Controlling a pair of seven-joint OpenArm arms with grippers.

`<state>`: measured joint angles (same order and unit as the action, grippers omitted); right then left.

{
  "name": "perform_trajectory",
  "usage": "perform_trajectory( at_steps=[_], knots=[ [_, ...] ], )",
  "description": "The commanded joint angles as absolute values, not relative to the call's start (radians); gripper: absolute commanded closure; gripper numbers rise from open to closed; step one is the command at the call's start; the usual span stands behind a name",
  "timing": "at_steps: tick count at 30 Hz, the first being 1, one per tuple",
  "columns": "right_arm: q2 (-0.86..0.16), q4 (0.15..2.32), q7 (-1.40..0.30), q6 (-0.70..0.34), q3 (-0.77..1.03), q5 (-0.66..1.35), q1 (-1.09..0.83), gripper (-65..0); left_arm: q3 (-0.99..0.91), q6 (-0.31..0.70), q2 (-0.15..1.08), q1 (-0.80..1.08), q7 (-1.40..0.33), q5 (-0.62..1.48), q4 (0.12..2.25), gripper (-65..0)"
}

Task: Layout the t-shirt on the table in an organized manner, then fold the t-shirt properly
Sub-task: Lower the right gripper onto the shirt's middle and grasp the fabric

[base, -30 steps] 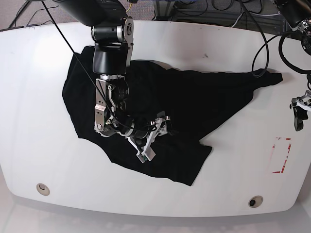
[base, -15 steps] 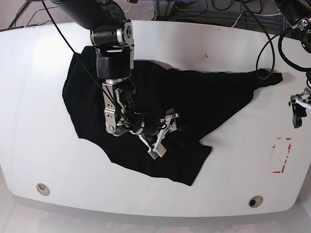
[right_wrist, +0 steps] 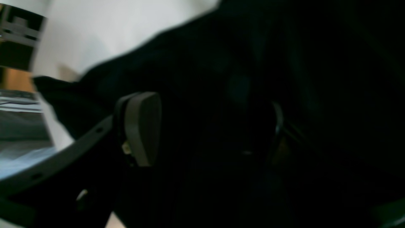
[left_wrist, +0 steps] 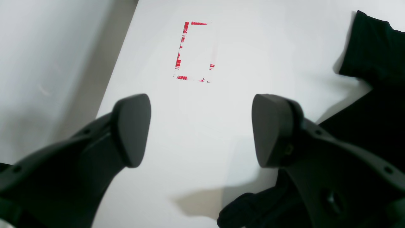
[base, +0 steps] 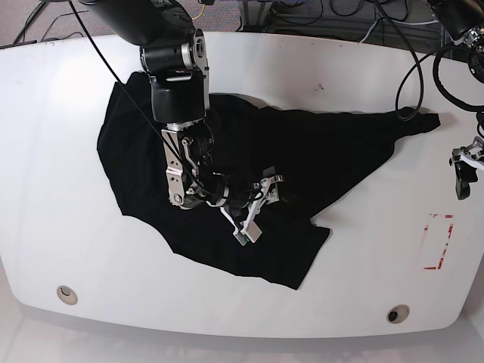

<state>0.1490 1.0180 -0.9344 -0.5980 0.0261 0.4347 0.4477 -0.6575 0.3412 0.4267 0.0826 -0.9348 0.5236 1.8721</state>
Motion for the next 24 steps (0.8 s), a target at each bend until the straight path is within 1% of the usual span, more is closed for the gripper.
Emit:
perform_trajectory(
  at_steps=[1, 16, 20, 24],
  knots=[
    [0.157, 1.032, -0.905, -0.598, 0.025, 0.458, 0.481, -40.9, -0.664, 0.341, 0.449, 0.070, -0.911, 0.532, 1.890, -47.1],
    [0.143, 1.032, -0.820, -0.495, 0.024, 0.456, 0.481, -41.1, -0.661, 0.341, 0.446, 0.067, -0.911, 0.532, 1.890, -47.1],
    [0.140, 1.030, -0.808, -0.483, 0.024, 0.453, 0.478, -41.1, -0.661, 0.341, 0.446, 0.067, -0.911, 0.532, 1.890, -47.1],
    [0.134, 1.030, -0.802, -0.483, 0.024, 0.395, 0.475, -41.1, -0.659, 0.341, 0.446, 0.067, -0.911, 0.532, 1.890, -47.1]
  ],
)
